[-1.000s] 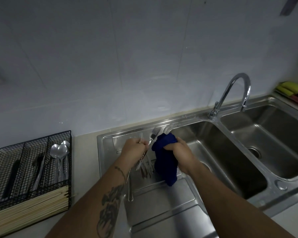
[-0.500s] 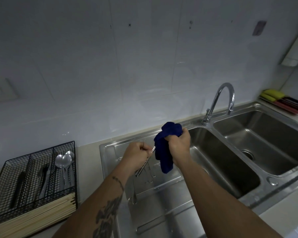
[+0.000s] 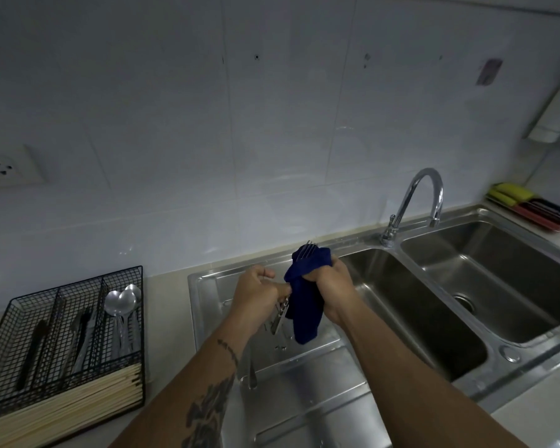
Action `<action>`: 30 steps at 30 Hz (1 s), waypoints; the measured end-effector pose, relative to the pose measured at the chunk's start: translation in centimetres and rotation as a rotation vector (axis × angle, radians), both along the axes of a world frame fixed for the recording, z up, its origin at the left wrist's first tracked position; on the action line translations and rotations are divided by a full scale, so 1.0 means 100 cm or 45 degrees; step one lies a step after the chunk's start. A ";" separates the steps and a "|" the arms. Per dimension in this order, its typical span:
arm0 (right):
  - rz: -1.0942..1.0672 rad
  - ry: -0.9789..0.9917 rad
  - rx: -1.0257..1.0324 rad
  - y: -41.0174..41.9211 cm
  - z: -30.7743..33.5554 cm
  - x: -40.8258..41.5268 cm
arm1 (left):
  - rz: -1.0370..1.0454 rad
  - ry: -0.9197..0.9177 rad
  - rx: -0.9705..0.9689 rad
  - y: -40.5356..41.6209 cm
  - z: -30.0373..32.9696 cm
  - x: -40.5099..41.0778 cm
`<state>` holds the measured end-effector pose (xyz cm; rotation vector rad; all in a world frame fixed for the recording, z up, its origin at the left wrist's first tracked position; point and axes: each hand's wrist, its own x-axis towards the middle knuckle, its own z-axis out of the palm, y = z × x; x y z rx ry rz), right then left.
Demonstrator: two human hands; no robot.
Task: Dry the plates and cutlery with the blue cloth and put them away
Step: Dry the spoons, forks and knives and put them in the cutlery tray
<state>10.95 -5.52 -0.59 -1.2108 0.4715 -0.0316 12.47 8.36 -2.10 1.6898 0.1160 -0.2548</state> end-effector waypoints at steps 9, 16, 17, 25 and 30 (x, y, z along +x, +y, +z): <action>0.179 -0.032 -0.430 -0.002 0.014 0.013 | -0.141 -0.368 0.299 0.002 0.045 0.035; 0.305 -0.089 -0.613 -0.002 0.016 0.016 | -0.198 -0.515 0.648 -0.012 0.049 0.048; 0.303 -0.102 -0.656 -0.001 0.016 0.016 | -0.198 -0.539 0.675 -0.013 0.048 0.048; 0.457 -0.097 -0.873 0.002 0.001 -0.007 | 0.094 -0.515 0.441 -0.005 0.043 0.056; 0.519 -0.058 -0.917 -0.003 -0.001 -0.005 | 0.187 -0.364 0.325 0.008 0.026 0.056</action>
